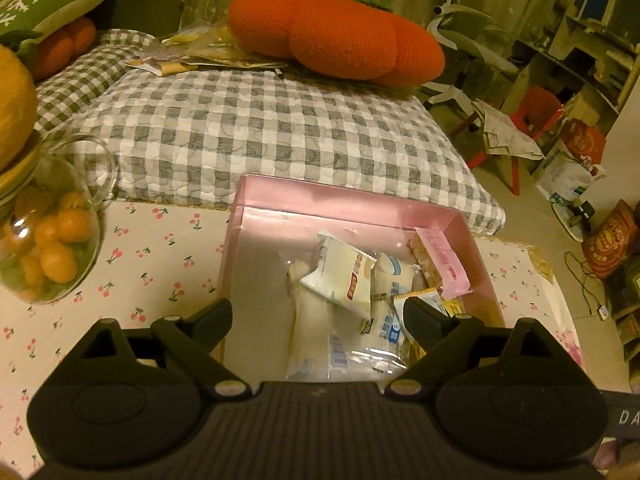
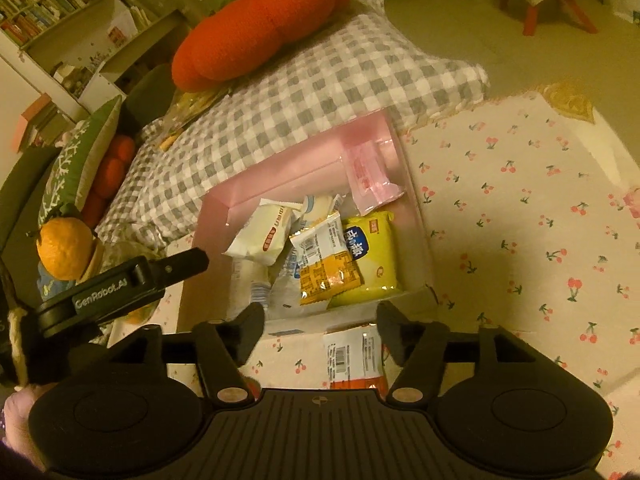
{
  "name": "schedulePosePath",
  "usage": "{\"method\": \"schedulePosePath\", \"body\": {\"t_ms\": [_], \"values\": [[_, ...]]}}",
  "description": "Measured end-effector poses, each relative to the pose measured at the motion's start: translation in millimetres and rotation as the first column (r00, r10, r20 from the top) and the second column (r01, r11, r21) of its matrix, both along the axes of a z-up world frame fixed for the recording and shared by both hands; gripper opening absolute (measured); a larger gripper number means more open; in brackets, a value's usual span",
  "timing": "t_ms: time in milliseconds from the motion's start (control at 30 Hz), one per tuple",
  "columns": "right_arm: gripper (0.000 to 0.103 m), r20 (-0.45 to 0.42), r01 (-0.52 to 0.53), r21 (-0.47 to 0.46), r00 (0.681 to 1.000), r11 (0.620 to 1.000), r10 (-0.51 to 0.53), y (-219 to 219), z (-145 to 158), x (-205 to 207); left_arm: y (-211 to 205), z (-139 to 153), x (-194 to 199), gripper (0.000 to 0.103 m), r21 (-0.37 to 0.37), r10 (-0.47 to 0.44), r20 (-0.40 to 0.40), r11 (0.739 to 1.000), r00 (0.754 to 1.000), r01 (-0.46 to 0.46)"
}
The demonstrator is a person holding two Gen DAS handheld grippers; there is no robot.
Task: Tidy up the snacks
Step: 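Lower both packets into the box and open both tools, then withdraw both open tools back toward the remaining snack pile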
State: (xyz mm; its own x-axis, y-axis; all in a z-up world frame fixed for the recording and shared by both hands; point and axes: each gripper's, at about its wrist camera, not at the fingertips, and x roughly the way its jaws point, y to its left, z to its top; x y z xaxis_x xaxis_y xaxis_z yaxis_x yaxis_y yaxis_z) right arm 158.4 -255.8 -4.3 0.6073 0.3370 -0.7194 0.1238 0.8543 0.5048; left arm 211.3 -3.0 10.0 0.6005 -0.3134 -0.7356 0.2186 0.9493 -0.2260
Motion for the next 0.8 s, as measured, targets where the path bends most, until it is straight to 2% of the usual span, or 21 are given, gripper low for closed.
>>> {"method": "schedulePosePath", "body": {"t_ms": [233, 800], "values": [[0.073, 0.016, -0.016, -0.031, 1.0, 0.999, 0.016, 5.3, 12.8, -15.0, 9.5, 6.0, -19.4, 0.098, 0.001, -0.009, 0.004, 1.0, 1.0, 0.009], [0.08, 0.021, -0.1, -0.113, 0.994, 0.989, 0.103, 35.0, 23.5, -56.7, 47.9, 0.8, -73.3, 0.1, 0.003, -0.012, -0.015, 1.0, 1.0, 0.012]]}}
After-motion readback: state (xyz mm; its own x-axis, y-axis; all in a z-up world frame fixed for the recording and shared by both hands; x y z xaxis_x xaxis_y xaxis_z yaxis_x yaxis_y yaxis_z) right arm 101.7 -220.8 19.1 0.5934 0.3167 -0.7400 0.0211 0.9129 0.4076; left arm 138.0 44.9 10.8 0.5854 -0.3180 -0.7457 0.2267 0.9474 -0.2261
